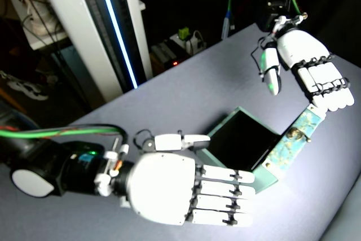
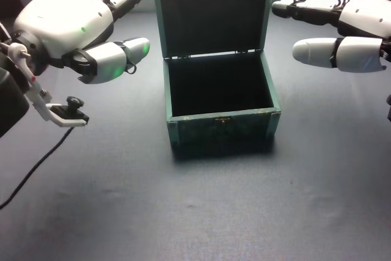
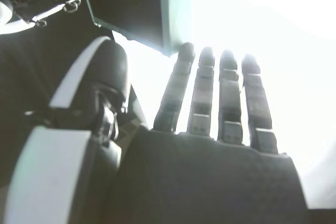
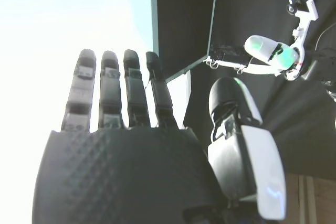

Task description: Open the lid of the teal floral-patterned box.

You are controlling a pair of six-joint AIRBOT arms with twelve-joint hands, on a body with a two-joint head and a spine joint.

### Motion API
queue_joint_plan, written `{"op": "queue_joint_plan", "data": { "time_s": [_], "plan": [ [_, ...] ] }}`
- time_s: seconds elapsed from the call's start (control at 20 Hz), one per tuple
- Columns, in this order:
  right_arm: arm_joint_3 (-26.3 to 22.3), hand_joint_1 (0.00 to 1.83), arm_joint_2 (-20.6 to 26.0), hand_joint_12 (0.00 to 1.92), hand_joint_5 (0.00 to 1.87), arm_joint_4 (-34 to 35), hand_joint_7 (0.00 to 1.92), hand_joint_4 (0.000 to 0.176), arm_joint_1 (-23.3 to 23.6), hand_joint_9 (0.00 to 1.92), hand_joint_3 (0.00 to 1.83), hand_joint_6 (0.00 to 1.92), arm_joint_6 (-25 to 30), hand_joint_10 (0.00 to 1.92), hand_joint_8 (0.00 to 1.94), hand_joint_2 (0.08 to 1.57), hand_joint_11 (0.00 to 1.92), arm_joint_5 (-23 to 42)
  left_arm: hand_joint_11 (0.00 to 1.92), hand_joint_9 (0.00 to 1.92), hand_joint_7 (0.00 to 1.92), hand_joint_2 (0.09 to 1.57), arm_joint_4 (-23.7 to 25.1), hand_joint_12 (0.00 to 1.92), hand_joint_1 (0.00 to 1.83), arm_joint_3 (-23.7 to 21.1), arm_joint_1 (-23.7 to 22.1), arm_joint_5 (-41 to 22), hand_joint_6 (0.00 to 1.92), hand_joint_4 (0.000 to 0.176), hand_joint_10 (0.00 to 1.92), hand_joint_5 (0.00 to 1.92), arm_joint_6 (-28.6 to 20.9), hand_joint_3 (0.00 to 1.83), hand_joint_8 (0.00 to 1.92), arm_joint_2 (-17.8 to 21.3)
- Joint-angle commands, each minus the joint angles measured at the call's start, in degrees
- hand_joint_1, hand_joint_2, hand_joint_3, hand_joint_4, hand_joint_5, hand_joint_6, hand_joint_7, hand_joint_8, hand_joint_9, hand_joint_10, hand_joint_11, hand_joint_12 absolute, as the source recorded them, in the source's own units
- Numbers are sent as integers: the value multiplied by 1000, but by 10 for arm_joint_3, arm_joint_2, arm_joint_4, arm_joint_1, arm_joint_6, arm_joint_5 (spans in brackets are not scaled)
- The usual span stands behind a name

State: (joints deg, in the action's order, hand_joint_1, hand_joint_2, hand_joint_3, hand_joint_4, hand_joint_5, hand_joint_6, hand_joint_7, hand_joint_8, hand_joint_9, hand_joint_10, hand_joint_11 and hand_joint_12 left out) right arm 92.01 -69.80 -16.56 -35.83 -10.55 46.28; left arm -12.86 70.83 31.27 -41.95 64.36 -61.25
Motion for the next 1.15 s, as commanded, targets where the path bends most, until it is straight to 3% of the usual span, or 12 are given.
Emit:
{"op": "queue_joint_plan", "data": {
  "time_s": [0.0, 0.25, 0.45, 0.55, 0.65, 0.8, 0.85, 0.9, 0.95, 1.0, 1.05, 1.1],
  "plan": [
    [3, 0, 8, 24, 175, 25, 116, 0, 8, 66, 0, 4, 3, 7, 3, 1338, 45, 61, 0, 0, 12, 1546, 0, 0, 0, 4, -10, -63, 2, 0, 0, 47, 5, 3, 2, 8],
    [0, 0, 24, 28, 161, 25, 113, 0, 8, 67, 0, 0, 3, 5, 1, 1329, 49, 60, 16, 16, 32, 1492, -13, 7, 0, 0, -14, -58, 5, 0, 4, 64, 26, 0, 5, 28],
    [-43, 0, 57, 54, 147, 68, 95, 0, 8, 72, 0, 4, -22, 13, 4, 1320, 104, 107, 38, 9, 16, 1469, -27, 17, 0, -61, 36, -177, 0, 0, 0, 43, 22, 0, 0, 72],
    [-84, 0, 78, 59, 171, 102, 122, 0, -5, 90, 9, 5, -47, 1, 0, 1392, 96, 175, 11, 17, 44, 1440, -20, 6, 0, -82, 66, -248, 8, 0, 5, 52, -20, 0, 11, 89],
    [-125, 0, 101, 42, 145, 129, 90, 0, -28, 44, 0, 0, -65, 0, 0, 1333, 51, 257, 32, 26, 60, 1367, -9, 19, 0, -89, 103, -329, 0, 0, 0, 61, -95, 0, 2, 96],
    [-172, 0, 126, 64, 202, 144, 171, 0, -63, 105, 16, 6, -68, 5, 5, 1390, 81, 370, 39, 28, 57, 1365, -4, 24, 0, -111, 161, -451, 1, 0, 9, 57, -166, 0, 0, 111],
    [-182, 104, 129, 85, 240, 144, 193, 0, -72, 130, 22, 12, -68, 9, 8, 1461, 99, 397, 21, 7, 31, 1359, -5, 17, 0, -116, 181, -483, 0, 0, 1, 34, -187, 0, 0, 114],
    [-196, 458, 130, 179, 306, 139, 293, 0, -83, 253, 2, 13, -68, 26, 19, 1517, 199, 435, 0, 0, 30, 1427, -13, 0, 87, -118, 206, -526, 14, 0, 0, 82, -216, 6, 2, 116],
    [-197, 458, 130, 179, 306, 138, 293, 0, -84, 253, 2, 13, -68, 26, 19, 1517, 199, 439, 0, 0, 30, 1427, -14, 0, 87, -118, 207, -529, 14, 0, 0, 82, -218, 6, 2, 116],
    [-202, 608, 131, 251, 331, 134, 390, 0, -86, 392, 0, 11, -68, 48, 30, 1513, 309, 455, 36, 49, 72, 1398, -17, 19, 278, -118, 213, -545, 5, 0, 13, 63, -226, 0, 12, 115],
    [-206, 707, 132, 393, 319, 129, 457, 0, -88, 489, 0, 2, -68, 30, 20, 1497, 341, 468, 56, 78, 98, 1375, -17, 33, 358, -117, 216, -558, 3, 0, 17, 59, -238, 0, 14, 113],
    [-212, 831, 135, 874, 311, 127, 619, 16, -92, 679, 1, 1, -68, 16, 3, 1496, 301, 484, 98, 153, 183, 1268, -13, 94, 489, -115, 222, -570, 1, 0, 6, 77, -261, 0, 5, 109]
  ]
}}
